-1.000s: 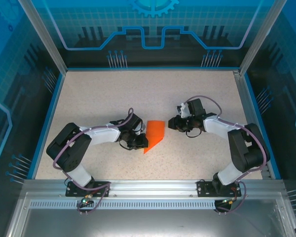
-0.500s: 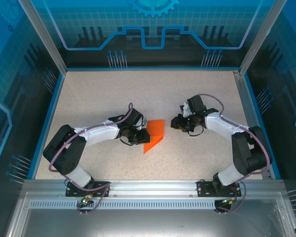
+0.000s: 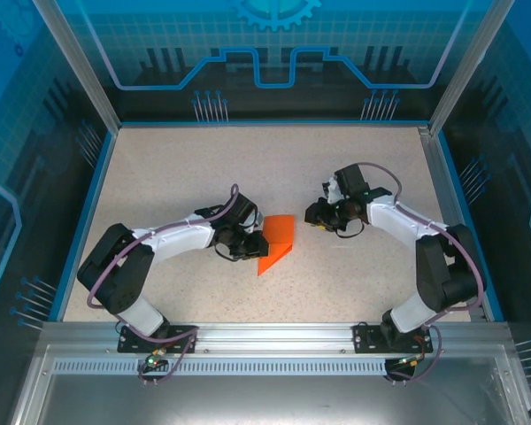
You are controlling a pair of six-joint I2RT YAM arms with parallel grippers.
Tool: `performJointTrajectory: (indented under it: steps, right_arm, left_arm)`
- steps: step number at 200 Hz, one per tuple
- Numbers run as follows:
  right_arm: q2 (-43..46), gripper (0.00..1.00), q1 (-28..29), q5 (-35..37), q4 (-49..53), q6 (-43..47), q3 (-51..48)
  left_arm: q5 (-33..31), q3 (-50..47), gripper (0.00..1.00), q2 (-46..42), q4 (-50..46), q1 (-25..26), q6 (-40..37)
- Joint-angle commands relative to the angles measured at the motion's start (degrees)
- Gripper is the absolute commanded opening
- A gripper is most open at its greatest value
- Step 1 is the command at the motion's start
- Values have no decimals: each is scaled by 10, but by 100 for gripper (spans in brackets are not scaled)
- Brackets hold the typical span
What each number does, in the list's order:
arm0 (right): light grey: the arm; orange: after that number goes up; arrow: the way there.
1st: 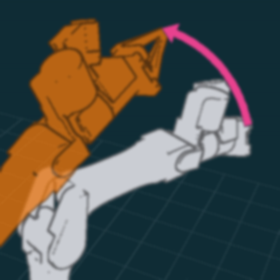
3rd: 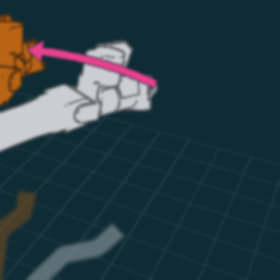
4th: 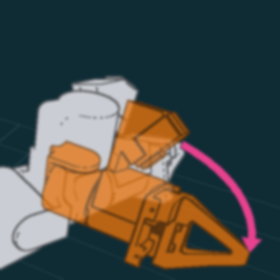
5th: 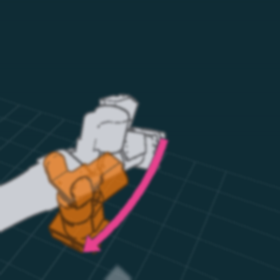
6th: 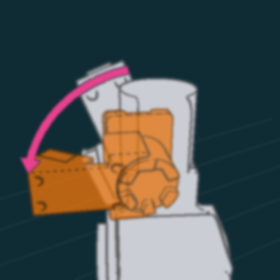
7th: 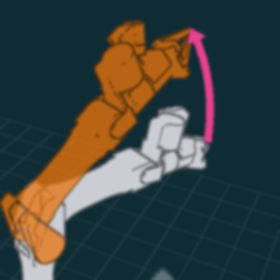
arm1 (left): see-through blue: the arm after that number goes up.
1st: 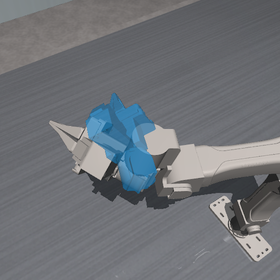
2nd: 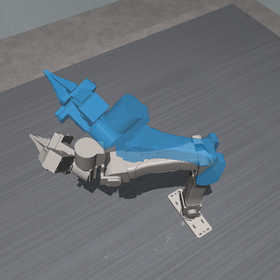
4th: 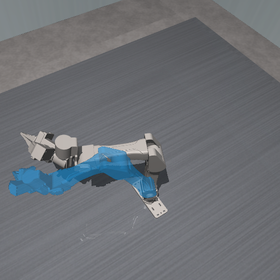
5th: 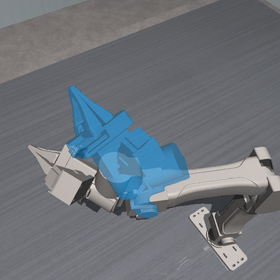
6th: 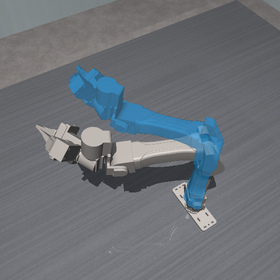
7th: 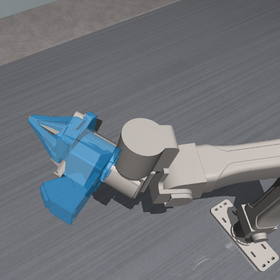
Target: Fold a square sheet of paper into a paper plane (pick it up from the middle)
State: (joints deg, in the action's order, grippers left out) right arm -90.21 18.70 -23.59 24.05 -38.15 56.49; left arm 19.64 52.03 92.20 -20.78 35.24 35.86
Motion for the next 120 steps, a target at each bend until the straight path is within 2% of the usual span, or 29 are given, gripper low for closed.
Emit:
performJointTrajectory:
  steps: [1, 68, 120]
  right_arm:
    - [-24, 30, 2, -18, 34, 10, 35]
    - [-14, 31, 1, 0, 62, 22, 49]
    - [112, 37, 8, 80, 19, 29, -32]
  left_arm:
    - [-4, 25, 18, 10, -17, -3, -14]
    - [-14, 29, 18, 1, -21, -3, -21]
    - [-30, 32, 18, 6, 0, -4, -2]
